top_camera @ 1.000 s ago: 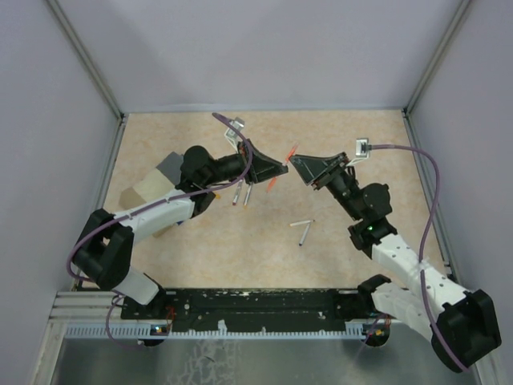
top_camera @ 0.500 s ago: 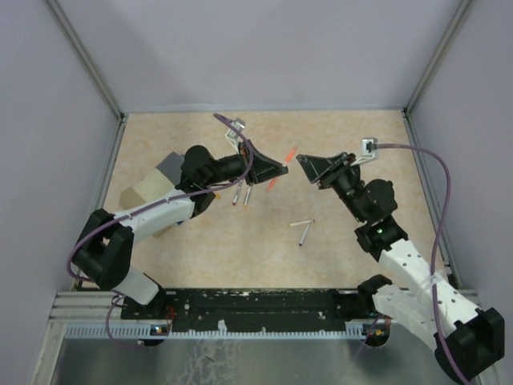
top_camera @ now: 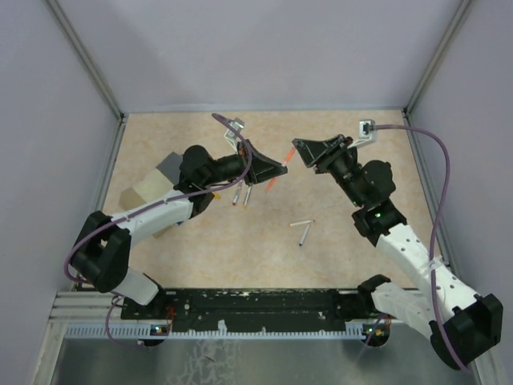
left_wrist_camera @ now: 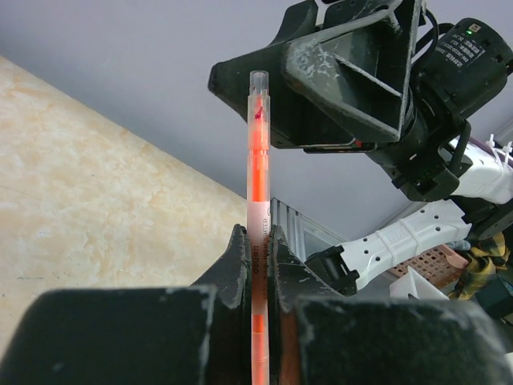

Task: Insert the pens into the pen caps
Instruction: Press the pen cap onto the pen, then place the pen at the center of the board.

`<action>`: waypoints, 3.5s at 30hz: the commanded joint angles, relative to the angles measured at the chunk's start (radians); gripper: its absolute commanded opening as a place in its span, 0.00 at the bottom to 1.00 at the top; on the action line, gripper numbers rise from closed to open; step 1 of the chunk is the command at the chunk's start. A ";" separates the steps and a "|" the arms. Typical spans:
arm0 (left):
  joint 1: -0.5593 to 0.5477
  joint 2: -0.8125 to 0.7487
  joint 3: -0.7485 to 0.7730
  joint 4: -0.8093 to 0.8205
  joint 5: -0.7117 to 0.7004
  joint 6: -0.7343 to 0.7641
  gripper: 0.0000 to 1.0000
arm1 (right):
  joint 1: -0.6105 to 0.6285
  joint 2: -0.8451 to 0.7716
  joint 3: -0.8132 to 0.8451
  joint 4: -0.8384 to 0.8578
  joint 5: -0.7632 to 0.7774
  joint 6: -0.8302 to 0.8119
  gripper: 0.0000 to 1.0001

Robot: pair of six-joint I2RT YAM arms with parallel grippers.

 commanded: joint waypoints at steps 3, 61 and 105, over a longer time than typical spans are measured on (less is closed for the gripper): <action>-0.005 -0.031 -0.003 0.014 0.014 0.018 0.00 | 0.011 0.024 0.058 0.031 -0.024 -0.007 0.41; -0.012 -0.150 0.101 -0.166 -0.132 0.194 0.00 | 0.442 -0.045 0.000 -0.346 0.283 -0.215 0.00; -0.019 0.100 0.138 -0.957 -0.774 0.414 0.00 | 0.346 -0.048 -0.073 -0.639 0.603 -0.162 0.45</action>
